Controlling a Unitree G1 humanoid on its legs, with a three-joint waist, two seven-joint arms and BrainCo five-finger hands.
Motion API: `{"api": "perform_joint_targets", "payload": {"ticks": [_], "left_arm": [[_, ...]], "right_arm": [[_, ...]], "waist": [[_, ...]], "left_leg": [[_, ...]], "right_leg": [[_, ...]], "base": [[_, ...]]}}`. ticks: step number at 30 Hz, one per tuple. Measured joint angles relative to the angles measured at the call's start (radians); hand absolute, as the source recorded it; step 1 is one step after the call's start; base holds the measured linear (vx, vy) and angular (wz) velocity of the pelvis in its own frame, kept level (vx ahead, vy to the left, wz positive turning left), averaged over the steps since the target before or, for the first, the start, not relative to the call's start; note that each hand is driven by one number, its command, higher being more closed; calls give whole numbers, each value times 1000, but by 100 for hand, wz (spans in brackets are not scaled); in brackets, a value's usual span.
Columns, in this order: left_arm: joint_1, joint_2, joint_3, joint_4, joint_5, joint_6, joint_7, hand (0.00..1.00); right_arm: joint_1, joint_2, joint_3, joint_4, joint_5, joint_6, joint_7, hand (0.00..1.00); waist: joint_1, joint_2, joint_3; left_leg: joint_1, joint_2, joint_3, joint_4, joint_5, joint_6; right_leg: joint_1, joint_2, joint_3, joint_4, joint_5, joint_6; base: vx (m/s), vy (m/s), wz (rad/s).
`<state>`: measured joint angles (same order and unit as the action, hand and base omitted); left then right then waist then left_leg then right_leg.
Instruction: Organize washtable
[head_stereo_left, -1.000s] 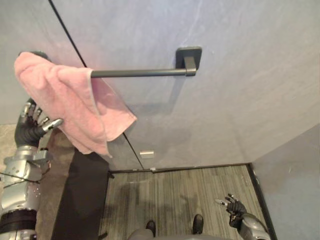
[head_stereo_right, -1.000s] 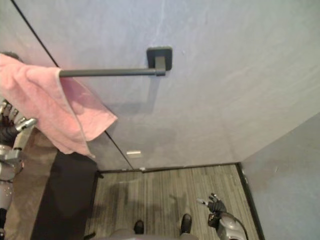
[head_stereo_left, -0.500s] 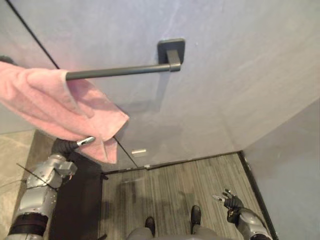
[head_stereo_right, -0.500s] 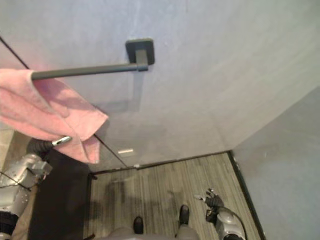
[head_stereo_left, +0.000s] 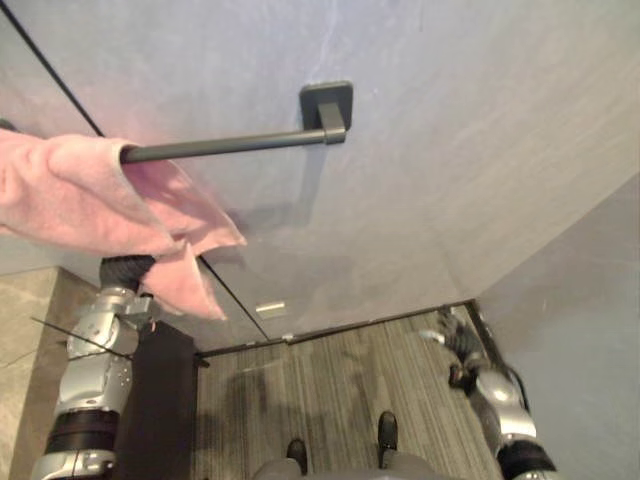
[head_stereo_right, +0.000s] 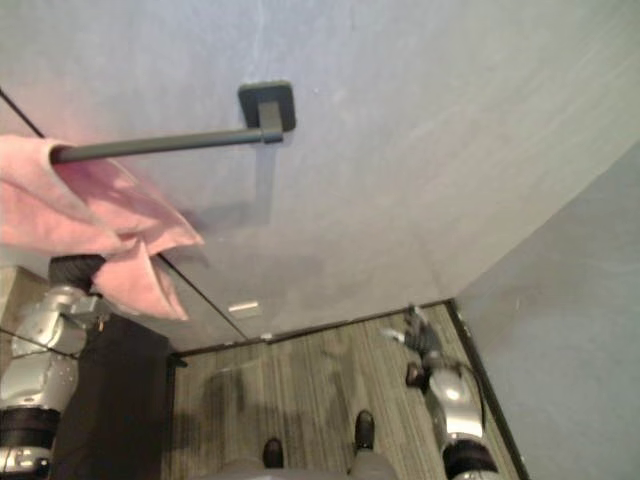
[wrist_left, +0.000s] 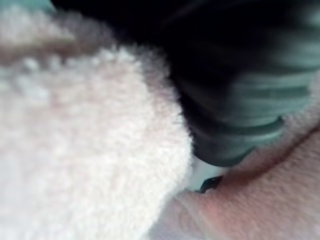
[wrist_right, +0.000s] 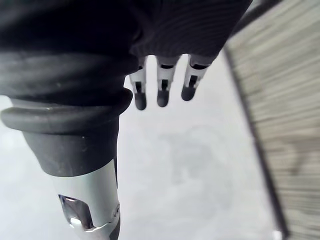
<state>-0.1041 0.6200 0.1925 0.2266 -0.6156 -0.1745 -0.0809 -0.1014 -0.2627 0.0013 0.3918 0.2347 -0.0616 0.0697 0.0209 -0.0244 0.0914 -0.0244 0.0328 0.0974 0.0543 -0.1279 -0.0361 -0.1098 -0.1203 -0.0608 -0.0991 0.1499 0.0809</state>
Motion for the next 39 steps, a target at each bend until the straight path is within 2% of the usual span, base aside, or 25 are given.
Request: {"api": "perform_joint_targets", "payload": {"ticks": [3, 6, 9, 13, 17, 24, 30, 39], "left_arm": [[-17, 0, 11, -23, 0, -10, 3, 100], [-72, 0, 10, -33, 1, -12, 1, 100], [-79, 10, 11, -33, 0, -26, -2, 100], [-78, 10, 10, -33, -1, -26, -3, 100], [-72, 10, 4, -33, -1, -26, -7, 100], [-69, 10, -28, -29, -2, -26, -7, 100], [-68, 10, -60, -19, -2, -25, -8, 100], [-136, 36, -125, 61, -1, -16, -6, 100]], "right_arm": [[-140, -74, 69, -167, 47, -11, 25, 0], [-283, -118, 141, -247, 133, -34, 41, 0], [-409, -125, 231, -263, 187, -48, 46, 0], [-460, -141, 254, -253, 229, -46, 43, 0], [-585, -142, 333, -177, 278, -45, 34, 0], [-657, -124, 396, -87, 336, -46, 15, 0], [-704, -96, 451, -40, 387, -49, 16, 0], [-882, -40, 523, 174, 464, -70, 21, 0]], "waist": [[3, -4, -1], [24, -11, -3], [29, -15, -5], [48, -20, -8], [49, -20, -9], [51, -21, -9], [51, -20, -9], [51, -15, -8]], "left_leg": [[-1, 2, 8, 13, 0, 0], [-3, 1, 14, 25, 0, 0], [-7, 2, 14, 35, 0, 0], [-19, 3, 7, 52, 0, 0], [-32, 4, 1, 68, 1, -1], [-41, 16, -1, 64, 5, -10], [-44, 38, 1, 50, 18, -31], [-109, 72, -14, 48, 53, -69]], "right_leg": [[0, 1, 10, 0, 15, -7], [0, 0, 18, 0, 25, -7], [2, -1, 18, 0, 29, -7], [2, -1, 14, -1, 32, -8], [1, -1, 10, -1, 37, -11], [0, 10, 10, -1, 39, -15], [-12, 29, 11, -1, 41, -22], [-73, 60, -1, -4, 61, -53]], "base": [[-65, -18, -7], [-101, -26, -5], [-74, -28, 0], [-67, -32, 5], [-72, -26, 4], [-60, -33, 0], [-27, -47, -4], [-71, -67, 2]]}}
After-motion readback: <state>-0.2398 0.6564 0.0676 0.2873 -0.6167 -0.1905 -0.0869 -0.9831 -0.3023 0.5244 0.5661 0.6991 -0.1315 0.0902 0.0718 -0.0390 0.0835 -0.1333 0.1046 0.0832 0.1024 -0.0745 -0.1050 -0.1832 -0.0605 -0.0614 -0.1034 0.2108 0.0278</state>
